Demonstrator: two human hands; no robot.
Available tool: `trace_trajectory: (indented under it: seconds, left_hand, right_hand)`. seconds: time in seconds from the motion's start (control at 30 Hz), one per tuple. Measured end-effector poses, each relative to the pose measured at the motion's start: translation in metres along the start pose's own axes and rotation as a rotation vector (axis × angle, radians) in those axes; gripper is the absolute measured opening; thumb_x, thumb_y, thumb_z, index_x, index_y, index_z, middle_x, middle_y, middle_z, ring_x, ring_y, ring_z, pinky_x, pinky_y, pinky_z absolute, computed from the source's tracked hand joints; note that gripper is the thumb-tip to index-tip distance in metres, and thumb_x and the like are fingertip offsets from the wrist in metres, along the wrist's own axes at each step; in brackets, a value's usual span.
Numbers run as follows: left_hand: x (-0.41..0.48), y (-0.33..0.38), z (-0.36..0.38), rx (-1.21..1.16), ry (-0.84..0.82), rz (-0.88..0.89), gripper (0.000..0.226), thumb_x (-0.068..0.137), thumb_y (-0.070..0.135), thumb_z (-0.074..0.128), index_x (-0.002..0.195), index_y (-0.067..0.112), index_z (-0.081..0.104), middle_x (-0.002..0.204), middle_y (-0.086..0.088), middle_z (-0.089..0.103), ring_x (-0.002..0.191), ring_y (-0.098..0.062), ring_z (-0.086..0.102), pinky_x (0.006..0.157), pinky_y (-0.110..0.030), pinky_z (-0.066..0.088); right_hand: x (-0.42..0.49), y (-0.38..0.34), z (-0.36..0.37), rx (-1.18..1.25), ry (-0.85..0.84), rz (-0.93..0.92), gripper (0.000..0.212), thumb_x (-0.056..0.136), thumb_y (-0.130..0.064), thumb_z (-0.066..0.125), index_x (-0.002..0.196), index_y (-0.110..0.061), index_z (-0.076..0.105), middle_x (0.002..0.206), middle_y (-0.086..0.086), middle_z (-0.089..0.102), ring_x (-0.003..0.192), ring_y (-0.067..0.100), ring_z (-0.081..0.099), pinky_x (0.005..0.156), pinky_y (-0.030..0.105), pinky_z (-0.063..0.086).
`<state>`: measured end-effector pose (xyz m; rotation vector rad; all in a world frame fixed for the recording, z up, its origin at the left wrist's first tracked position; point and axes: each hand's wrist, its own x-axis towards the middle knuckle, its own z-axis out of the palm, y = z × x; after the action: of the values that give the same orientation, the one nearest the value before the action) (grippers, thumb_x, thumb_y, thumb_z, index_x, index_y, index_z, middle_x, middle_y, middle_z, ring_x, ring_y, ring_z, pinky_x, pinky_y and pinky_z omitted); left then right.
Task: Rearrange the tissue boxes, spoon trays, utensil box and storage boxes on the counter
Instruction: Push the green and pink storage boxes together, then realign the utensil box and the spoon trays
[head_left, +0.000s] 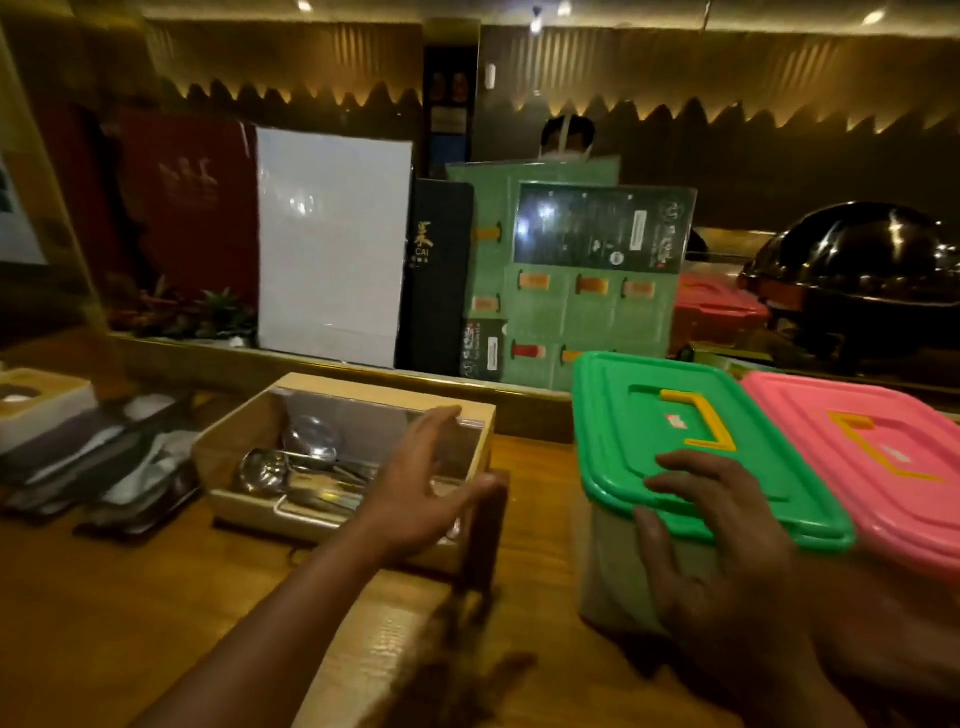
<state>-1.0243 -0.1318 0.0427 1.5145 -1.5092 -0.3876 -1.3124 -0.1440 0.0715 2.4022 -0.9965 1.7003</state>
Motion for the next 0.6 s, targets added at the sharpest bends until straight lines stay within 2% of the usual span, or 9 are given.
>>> trace_trajectory:
  seconds: [0.13, 0.2, 0.27, 0.3, 0.37, 0.43, 0.53, 0.6]
  left_hand:
    - [0.009, -0.065, -0.073, 0.027, 0.113, -0.02, 0.074, 0.079, 0.057, 0.073, 0.143, 0.049, 0.038, 0.152, 0.006, 0.041, 0.135, -0.017, 0.044, 0.099, -0.043, 0.051]
    - [0.017, -0.096, -0.114, 0.092, 0.169, -0.028, 0.072, 0.077, 0.056, 0.073, 0.141, 0.041, 0.043, 0.146, 0.001, 0.047, 0.129, -0.02, 0.049, 0.096, -0.045, 0.052]
    - [0.027, -0.127, -0.148, 0.181, 0.215, -0.062, 0.072, 0.076, 0.056, 0.074, 0.139, 0.034, 0.047, 0.141, -0.002, 0.052, 0.125, -0.024, 0.053, 0.094, -0.047, 0.052]
    - [0.032, -0.142, -0.162, 0.222, 0.216, -0.107, 0.074, 0.075, 0.057, 0.075, 0.14, 0.031, 0.048, 0.141, -0.004, 0.052, 0.124, -0.025, 0.053, 0.094, -0.048, 0.052]
    - [0.041, -0.166, -0.181, 0.266, 0.183, -0.197, 0.082, 0.07, 0.065, 0.073, 0.14, 0.029, 0.049, 0.143, -0.007, 0.051, 0.127, -0.028, 0.051, 0.095, -0.05, 0.051]
    - [0.046, -0.183, -0.193, 0.276, 0.13, -0.233, 0.086, 0.067, 0.069, 0.073, 0.14, 0.031, 0.049, 0.146, -0.007, 0.049, 0.131, -0.03, 0.048, 0.097, -0.053, 0.049]
    - [0.054, -0.199, -0.205, 0.257, 0.083, -0.229, 0.087, 0.064, 0.071, 0.075, 0.139, 0.032, 0.051, 0.147, -0.007, 0.05, 0.131, -0.031, 0.049, 0.097, -0.054, 0.049]
    - [0.055, -0.208, -0.208, 0.17, 0.05, -0.278, 0.09, 0.061, 0.07, 0.077, 0.139, 0.034, 0.05, 0.147, -0.009, 0.05, 0.131, -0.032, 0.049, 0.096, -0.055, 0.049]
  right_hand:
    - [-0.009, -0.036, 0.068, 0.038, -0.067, 0.016, 0.012, 0.085, -0.017, 0.07, 0.095, -0.01, 0.07, 0.102, 0.003, 0.063, 0.098, 0.02, 0.063, 0.084, 0.032, 0.051]
    - [-0.017, -0.04, 0.106, 0.038, -0.158, 0.155, 0.021, 0.087, -0.034, 0.067, 0.104, -0.02, 0.066, 0.104, -0.004, 0.062, 0.098, 0.013, 0.061, 0.08, 0.035, 0.053]
    - [-0.025, -0.04, 0.137, 0.021, -0.246, 0.362, 0.045, 0.085, -0.061, 0.063, 0.118, -0.031, 0.061, 0.113, -0.012, 0.06, 0.103, 0.005, 0.058, 0.082, 0.039, 0.057]
    - [-0.03, -0.039, 0.15, 0.004, -0.278, 0.465, 0.056, 0.082, -0.068, 0.061, 0.127, -0.036, 0.056, 0.12, -0.013, 0.058, 0.106, 0.004, 0.057, 0.086, 0.04, 0.057]
    - [-0.036, -0.046, 0.169, -0.019, -0.36, 0.614, 0.07, 0.081, -0.062, 0.067, 0.144, -0.042, 0.042, 0.135, -0.016, 0.05, 0.116, 0.005, 0.052, 0.096, 0.042, 0.055]
    - [-0.039, -0.057, 0.184, -0.021, -0.412, 0.659, 0.081, 0.084, -0.05, 0.073, 0.151, -0.047, 0.028, 0.141, -0.022, 0.039, 0.127, 0.007, 0.045, 0.104, 0.042, 0.049]
    - [-0.036, -0.067, 0.203, 0.0, -0.426, 0.687, 0.087, 0.085, -0.045, 0.075, 0.152, -0.053, 0.02, 0.152, -0.015, 0.04, 0.135, 0.013, 0.044, 0.106, 0.044, 0.049]
    - [-0.032, -0.074, 0.212, -0.011, -0.411, 0.729, 0.086, 0.085, -0.044, 0.075, 0.151, -0.052, 0.021, 0.154, -0.01, 0.04, 0.136, 0.015, 0.044, 0.106, 0.043, 0.049]
